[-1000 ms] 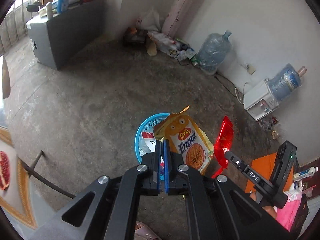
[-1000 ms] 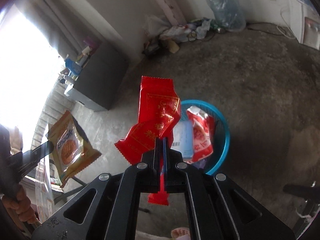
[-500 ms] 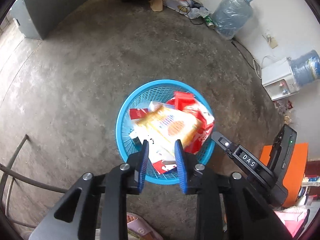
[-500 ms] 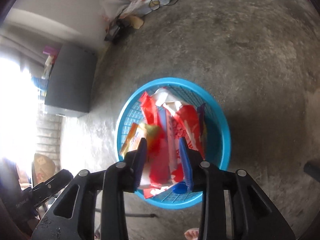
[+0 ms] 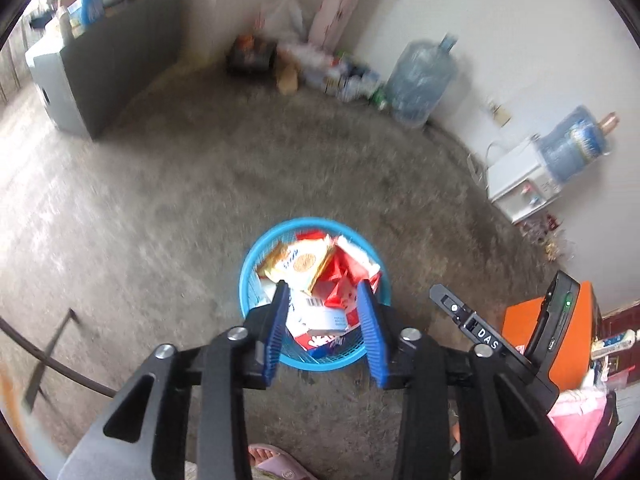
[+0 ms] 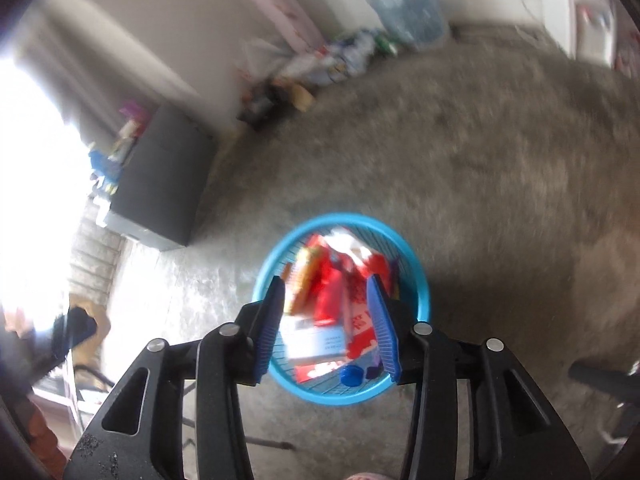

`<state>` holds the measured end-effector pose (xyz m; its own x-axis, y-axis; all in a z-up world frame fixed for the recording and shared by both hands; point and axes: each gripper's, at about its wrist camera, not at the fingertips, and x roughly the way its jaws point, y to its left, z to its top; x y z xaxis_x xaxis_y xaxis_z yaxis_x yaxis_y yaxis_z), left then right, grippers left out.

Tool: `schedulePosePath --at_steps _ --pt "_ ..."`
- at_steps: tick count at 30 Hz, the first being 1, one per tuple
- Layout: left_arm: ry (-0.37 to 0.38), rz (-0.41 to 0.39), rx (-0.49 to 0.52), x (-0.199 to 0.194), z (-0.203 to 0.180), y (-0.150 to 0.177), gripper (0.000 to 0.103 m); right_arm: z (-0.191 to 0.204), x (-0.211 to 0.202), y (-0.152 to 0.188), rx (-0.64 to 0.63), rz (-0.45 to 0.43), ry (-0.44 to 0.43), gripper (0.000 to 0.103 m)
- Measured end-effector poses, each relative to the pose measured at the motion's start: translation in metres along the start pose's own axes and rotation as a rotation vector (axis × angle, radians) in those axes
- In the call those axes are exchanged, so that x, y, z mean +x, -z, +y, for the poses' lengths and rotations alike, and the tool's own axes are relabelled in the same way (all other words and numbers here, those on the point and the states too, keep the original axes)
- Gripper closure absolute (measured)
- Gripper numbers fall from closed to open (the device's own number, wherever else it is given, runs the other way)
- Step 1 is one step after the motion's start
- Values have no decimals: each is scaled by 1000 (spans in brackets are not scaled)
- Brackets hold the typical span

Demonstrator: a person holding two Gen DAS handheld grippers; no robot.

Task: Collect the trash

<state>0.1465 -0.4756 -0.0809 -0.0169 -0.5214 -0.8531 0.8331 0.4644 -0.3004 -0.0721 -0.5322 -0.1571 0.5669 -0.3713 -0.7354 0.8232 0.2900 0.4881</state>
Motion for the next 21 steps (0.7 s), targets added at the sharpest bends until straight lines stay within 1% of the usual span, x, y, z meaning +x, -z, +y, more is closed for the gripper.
schedulePosePath --at_steps 1,2,3,4,5,6,7,8,9,10,12,14,15,18,19,21 --pt "-3 -35 9 -19 1 5 54 12 -13 2 -35 -25 -11 50" --pt "-17 -74 16 -40 0 11 42 25 -26 5 -71 -52 -21 46" --pt "-33 -118 26 -61 -1 19 36 39 -41 9 -113 -76 -28 38" --pt "-46 -159 36 -82 -1 27 27 54 -54 15 -156 -95 -33 31" --pt "-65 -203 42 -104 0 37 21 70 -68 21 -207 -114 -39 28" --pt "-88 -246 46 -124 1 48 18 83 -81 29 -255 -132 -47 22" --pt "-115 -290 45 -145 2 60 11 96 -94 36 -301 -153 -55 18" --pt "-146 -329 38 -165 4 72 7 110 -109 46 -350 -178 -63 16" --pt "-172 -363 28 -184 7 84 6 122 -122 54 -390 -200 -72 10" --pt "-195 -398 17 -203 10 97 6 131 -133 63 -427 -222 -79 8" --pt "-252 -456 -16 -235 17 125 6 150 -155 81 -499 -273 -89 8" --pt "-309 -492 -62 -261 25 153 6 167 -171 98 -552 -302 -107 8" --pt "-355 -506 -98 -272 29 166 6 177 -178 105 -577 -300 -126 8" --pt "-528 -541 -240 -299 43 204 6 196 -190 124 -647 -275 -177 8" --pt "-574 -557 -294 -306 48 217 6 201 -192 132 -667 -266 -198 8" --pt "-644 -601 -375 -316 57 248 6 213 -193 149 -719 -217 -236 8"
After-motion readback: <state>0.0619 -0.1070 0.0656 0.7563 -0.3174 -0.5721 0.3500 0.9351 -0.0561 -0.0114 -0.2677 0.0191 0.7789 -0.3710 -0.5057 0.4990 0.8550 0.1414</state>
